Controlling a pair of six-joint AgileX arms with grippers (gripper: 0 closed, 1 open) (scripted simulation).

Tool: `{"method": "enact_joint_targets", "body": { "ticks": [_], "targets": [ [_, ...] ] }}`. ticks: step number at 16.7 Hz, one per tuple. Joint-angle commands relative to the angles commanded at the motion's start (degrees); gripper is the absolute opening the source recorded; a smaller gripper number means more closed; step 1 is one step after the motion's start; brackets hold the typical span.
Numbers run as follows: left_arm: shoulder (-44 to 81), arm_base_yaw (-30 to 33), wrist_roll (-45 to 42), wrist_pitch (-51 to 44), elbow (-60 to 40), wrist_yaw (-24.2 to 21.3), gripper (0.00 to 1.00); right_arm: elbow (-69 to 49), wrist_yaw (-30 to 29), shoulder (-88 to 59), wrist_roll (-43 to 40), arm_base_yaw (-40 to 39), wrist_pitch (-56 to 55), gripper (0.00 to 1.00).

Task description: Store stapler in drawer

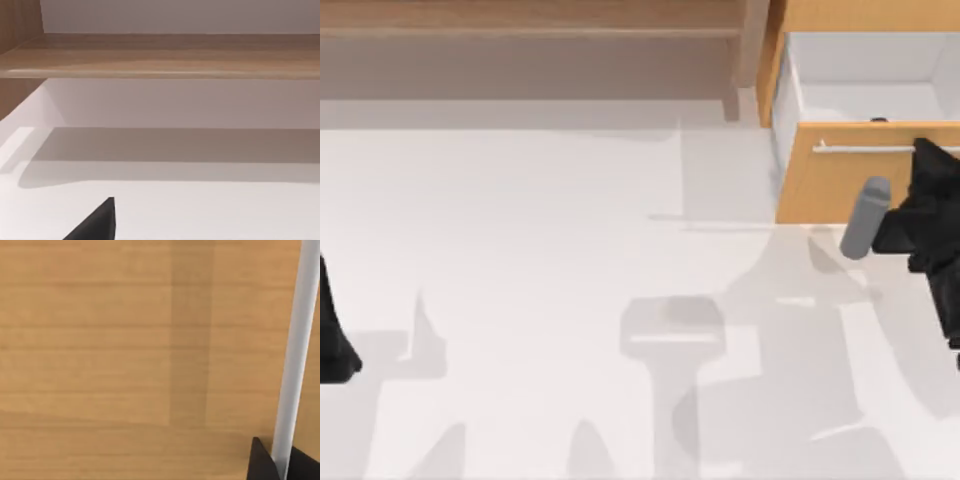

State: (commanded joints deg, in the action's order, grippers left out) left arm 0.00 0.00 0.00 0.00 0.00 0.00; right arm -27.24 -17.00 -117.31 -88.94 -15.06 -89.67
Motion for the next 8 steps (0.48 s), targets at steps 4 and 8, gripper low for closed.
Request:
{"method": "enact_joint_targets", "body": {
  "ticks": [4, 8],
  "targets": [
    [0.00, 0.00, 0.00, 0.00, 0.00, 0.00, 1.00, -4.66, 1.42, -1.46, -0.08, 1.35, 3.36, 0.00],
    [0.00, 0.00, 0.00, 0.00, 0.00, 0.00, 1.00, -4.55, 1.30, -1.38, 0.08, 1.10, 3.44, 0.00]
  ]
}}
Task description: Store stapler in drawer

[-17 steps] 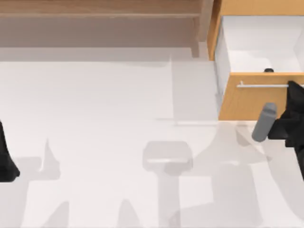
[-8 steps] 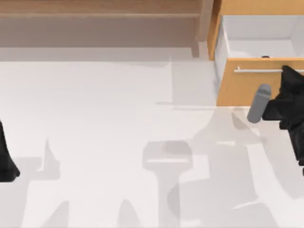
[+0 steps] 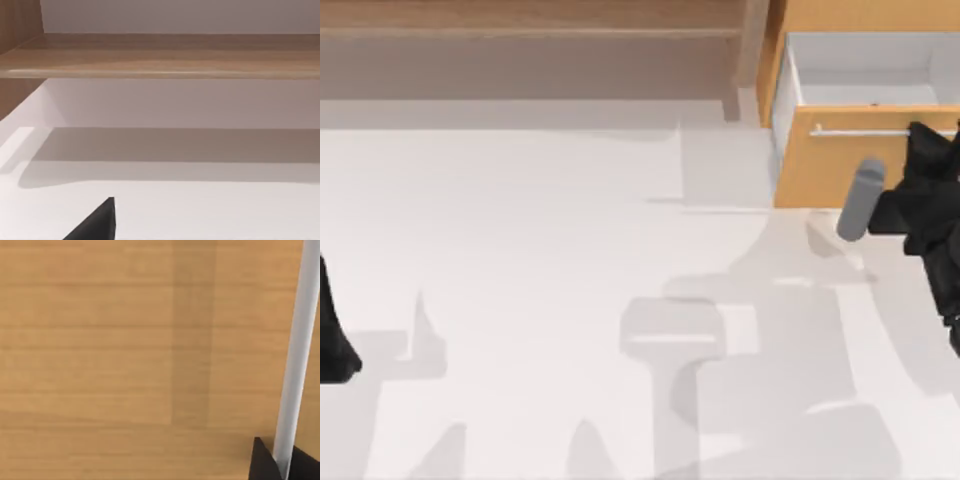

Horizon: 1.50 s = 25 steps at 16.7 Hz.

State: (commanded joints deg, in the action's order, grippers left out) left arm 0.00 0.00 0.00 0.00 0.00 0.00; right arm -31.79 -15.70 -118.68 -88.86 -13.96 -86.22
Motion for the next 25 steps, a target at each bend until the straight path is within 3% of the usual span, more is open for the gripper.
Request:
{"method": "enact_joint_targets", "body": {
  "ticks": [9, 17, 25],
  "targets": [
    [0.00, 0.00, 0.00, 0.00, 0.00, 0.00, 1.00, -14.04, 2.49, -5.69, -0.16, 2.43, 8.32, 0.00],
    [0.00, 0.00, 0.00, 0.00, 0.00, 0.00, 1.00, -16.94, 2.82, -6.97, -0.15, 2.52, 10.18, 0.00],
    [0.00, 0.00, 0.00, 0.00, 0.00, 0.00, 1.00, -31.09, 4.42, -13.00, -0.03, 4.24, 18.06, 0.00]
  ]
}}
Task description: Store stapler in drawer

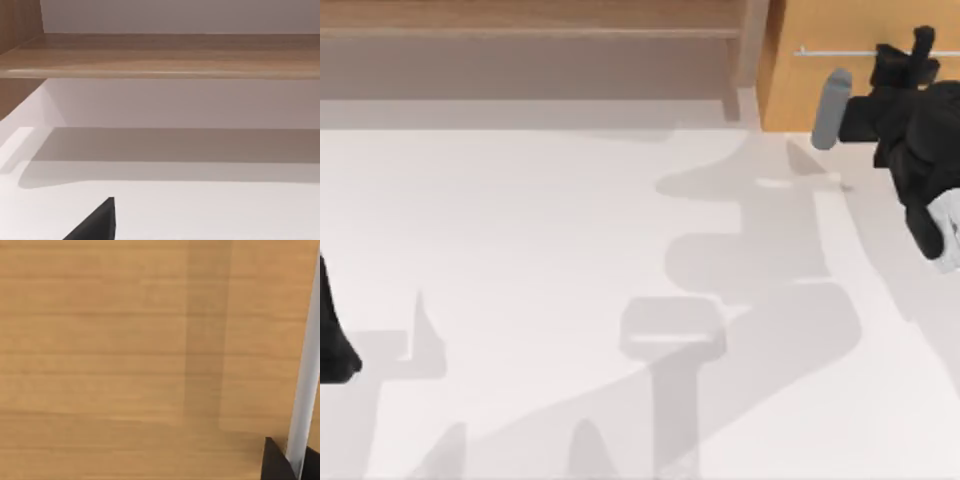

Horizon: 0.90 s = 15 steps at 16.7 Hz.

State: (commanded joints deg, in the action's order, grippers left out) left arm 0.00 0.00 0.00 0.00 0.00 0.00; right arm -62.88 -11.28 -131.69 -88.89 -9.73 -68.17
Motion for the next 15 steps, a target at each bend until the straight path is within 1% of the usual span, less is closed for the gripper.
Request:
{"method": "enact_joint_targets", "body": {
  "ticks": [4, 15],
  "targets": [
    [0.00, 0.00, 0.00, 0.00, 0.00, 0.00, 1.00, -0.36, 0.05, -0.16, 0.01, 0.06, 0.25, 0.00],
    [0.00, 0.00, 0.00, 0.00, 0.00, 0.00, 1.00, -0.36, 0.05, -0.16, 0.01, 0.06, 0.25, 0.83]
  ]
}}
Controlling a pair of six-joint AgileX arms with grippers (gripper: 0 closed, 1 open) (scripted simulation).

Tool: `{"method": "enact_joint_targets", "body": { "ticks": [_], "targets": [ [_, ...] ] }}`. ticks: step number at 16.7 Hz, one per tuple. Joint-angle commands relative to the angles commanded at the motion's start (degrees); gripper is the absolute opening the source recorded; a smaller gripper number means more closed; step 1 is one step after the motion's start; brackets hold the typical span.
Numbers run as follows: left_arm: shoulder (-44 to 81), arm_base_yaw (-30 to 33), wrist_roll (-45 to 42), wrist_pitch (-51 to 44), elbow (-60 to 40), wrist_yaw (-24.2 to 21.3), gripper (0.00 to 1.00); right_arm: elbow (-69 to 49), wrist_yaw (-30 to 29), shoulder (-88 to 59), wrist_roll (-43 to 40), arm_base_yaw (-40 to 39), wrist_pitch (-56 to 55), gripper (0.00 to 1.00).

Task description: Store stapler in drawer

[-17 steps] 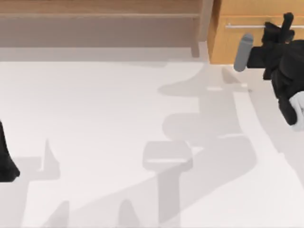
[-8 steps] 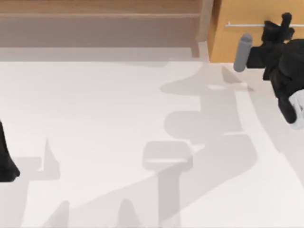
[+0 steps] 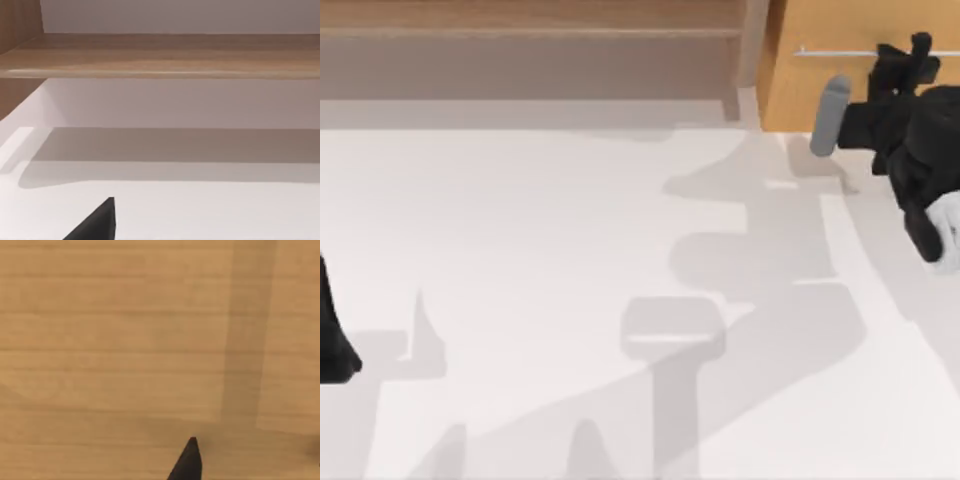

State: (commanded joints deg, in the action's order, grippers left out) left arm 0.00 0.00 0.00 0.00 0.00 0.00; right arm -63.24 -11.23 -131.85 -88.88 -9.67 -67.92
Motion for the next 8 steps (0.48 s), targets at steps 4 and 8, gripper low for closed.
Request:
{"method": "enact_joint_targets", "body": {
  "ticks": [4, 8],
  "targets": [
    [0.00, 0.00, 0.00, 0.00, 0.00, 0.00, 1.00, 0.00, 0.00, 0.00, 0.00, 0.00, 0.00, 1.00],
    [0.00, 0.00, 0.00, 0.00, 0.00, 0.00, 1.00, 0.00, 0.00, 0.00, 0.00, 0.00, 0.00, 1.00]
  ]
}}
